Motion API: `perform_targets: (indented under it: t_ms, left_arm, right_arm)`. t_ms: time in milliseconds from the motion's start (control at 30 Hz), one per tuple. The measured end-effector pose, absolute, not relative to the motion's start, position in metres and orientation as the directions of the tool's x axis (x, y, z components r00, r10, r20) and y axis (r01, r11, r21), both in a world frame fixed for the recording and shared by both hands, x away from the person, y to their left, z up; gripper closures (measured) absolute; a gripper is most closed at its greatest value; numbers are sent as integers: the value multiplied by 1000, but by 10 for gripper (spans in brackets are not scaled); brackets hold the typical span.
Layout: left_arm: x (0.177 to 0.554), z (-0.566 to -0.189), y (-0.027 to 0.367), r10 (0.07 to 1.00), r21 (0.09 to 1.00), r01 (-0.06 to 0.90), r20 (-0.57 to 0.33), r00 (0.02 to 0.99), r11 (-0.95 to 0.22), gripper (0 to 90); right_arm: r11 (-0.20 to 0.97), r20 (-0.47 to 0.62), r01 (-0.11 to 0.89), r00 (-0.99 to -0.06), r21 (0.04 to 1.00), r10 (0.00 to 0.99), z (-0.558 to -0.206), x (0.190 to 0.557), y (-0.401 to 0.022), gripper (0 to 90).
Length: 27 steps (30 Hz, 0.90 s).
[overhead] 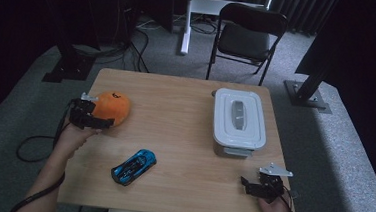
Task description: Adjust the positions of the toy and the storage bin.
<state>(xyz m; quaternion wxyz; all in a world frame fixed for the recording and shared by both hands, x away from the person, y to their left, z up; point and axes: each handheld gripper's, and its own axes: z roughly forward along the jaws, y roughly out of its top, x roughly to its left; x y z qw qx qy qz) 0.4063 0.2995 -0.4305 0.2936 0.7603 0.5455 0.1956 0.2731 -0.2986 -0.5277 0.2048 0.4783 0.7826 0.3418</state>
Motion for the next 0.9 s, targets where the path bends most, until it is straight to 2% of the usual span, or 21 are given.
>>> perform_targets:
  t_ms: [133, 400, 500, 767, 800, 900]
  left_arm:
    - [418, -429, 302, 949, 678, 703, -24, 313, -215, 57]
    - [445, -437, 301, 958, 631, 739, 25, 284, -236, 76]
    - [450, -442, 301, 962, 617, 750, 48, 267, -239, 149]
    - [459, -455, 308, 965, 571, 789, 28, 259, -228, 149]
    - [460, -460, 313, 968, 571, 794, 3, 250, -207, 149]
    - [459, -463, 316, 964, 583, 782, 8, 267, -221, 151]
  right_arm:
    - [309, 6, 609, -458, 731, 889, -528, 273, -299, 163]
    - [309, 6, 609, -458, 731, 889, -528, 273, -299, 163]
    - [309, 6, 609, -458, 731, 889, -528, 273, -299, 163]
    - [309, 6, 609, -458, 731, 889, -528, 273, -299, 163]
    - [309, 6, 609, -458, 731, 889, -528, 273, -299, 163]
    - [308, 7, 609, -458, 731, 889, -528, 273, -299, 163]
